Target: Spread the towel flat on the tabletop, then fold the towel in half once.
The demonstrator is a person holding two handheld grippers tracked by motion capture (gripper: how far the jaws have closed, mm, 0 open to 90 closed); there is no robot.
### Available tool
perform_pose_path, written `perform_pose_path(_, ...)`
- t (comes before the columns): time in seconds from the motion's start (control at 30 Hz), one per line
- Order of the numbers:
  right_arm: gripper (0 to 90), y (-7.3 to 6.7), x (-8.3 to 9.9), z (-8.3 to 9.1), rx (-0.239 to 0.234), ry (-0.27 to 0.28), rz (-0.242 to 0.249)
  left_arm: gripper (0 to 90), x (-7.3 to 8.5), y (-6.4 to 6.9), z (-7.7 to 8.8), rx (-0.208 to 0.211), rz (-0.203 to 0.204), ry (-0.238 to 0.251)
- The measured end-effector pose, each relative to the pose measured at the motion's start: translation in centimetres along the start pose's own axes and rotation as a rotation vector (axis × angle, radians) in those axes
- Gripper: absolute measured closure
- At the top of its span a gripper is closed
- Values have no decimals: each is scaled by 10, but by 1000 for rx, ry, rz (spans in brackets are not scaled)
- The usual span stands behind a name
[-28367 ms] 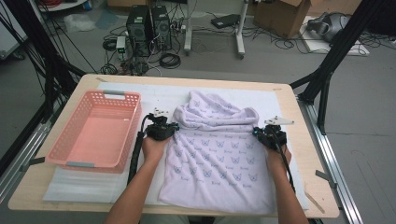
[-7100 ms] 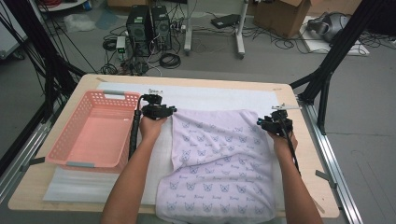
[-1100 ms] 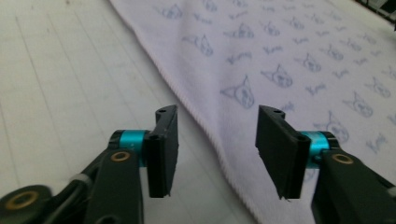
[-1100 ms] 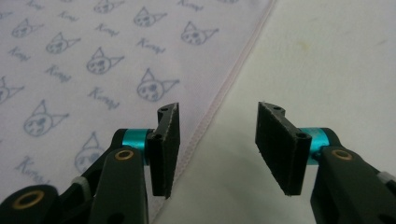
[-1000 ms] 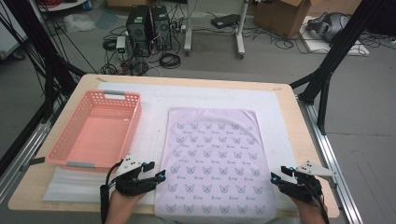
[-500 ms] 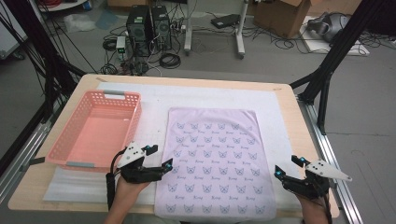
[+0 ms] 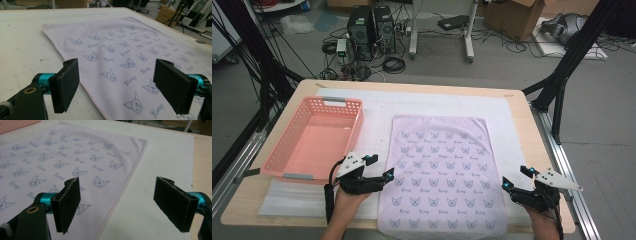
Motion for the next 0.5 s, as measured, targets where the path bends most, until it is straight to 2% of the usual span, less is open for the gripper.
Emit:
perform_pose_path(0.33, 203, -1, -2, -6, -13, -2, -9, 218, 2, -2, 0, -1, 13, -18)
perform_pose_path(0.5, 203, 0, -3, -16, -25, -20, -13, 219, 3, -6, -2, -3, 39, -24)
Point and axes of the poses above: each handheld gripper's, and its own axes: z roughly backward along the jaws, x roughly out of its underside, y roughly to its right, the point moved 1 cm from there along -z, roughly forward along the jaws, and after that the axes turned 2 degrees about -y, right-handed, at the moved point
